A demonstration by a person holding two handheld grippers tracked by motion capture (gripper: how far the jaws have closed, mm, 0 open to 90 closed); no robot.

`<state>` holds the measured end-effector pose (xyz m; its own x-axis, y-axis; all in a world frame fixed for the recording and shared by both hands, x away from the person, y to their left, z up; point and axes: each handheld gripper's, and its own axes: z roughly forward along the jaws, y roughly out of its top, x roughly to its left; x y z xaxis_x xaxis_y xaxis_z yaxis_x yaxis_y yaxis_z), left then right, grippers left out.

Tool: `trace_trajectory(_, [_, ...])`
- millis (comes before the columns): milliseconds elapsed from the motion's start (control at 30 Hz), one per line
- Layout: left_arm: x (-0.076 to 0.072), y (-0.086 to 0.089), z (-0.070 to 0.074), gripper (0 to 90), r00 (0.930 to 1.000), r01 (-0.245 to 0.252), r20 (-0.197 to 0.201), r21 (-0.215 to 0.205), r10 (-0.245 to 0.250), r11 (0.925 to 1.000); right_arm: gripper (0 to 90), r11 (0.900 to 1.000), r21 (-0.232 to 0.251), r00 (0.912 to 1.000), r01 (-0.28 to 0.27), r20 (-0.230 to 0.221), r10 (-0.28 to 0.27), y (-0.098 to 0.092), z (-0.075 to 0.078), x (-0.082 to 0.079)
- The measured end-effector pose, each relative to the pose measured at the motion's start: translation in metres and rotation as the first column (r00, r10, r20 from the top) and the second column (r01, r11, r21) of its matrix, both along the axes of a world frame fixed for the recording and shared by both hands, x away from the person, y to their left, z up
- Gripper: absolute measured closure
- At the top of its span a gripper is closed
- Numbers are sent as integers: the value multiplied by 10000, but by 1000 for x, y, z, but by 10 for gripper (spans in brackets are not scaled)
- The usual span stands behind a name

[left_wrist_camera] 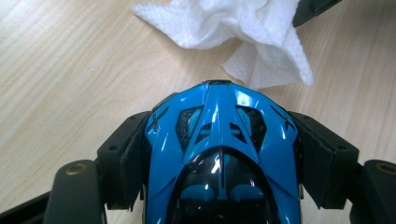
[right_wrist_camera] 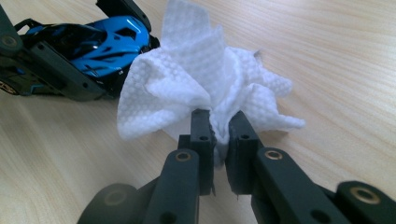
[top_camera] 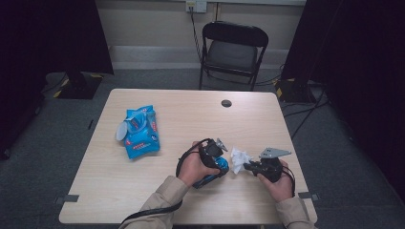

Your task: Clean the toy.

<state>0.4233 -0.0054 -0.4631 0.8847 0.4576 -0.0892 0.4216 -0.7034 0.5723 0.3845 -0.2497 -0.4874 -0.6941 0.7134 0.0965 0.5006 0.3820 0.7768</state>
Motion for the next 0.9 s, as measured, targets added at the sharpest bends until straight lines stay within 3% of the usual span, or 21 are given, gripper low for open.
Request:
trace_trajectory(167, [1,9,5,262,9997,-232,41,-433,234,9988,830,10000,-30,10000,-27,-22,27,1,0,0])
trace_trajectory(500, [2,20,21,262,9993,-160,316,-941,190,9954,836,10000,-35,10000,-78,-61,77,3,-1,1])
trace_trajectory(667, [-1,24,23,262,9993,-23,364,-1145,65,9934,854,9992,403,9998,-32,179,25,3,8,0])
trace_trajectory(767, [-5,25,26,262,9986,183,514,-1095,-128,9938,859,9944,1049,9993,148,314,-181,3,17,1])
trace_trajectory(900, [-10,24,32,262,9971,357,711,-1179,-274,9924,860,9907,1344,9971,203,693,-299,8,30,5])
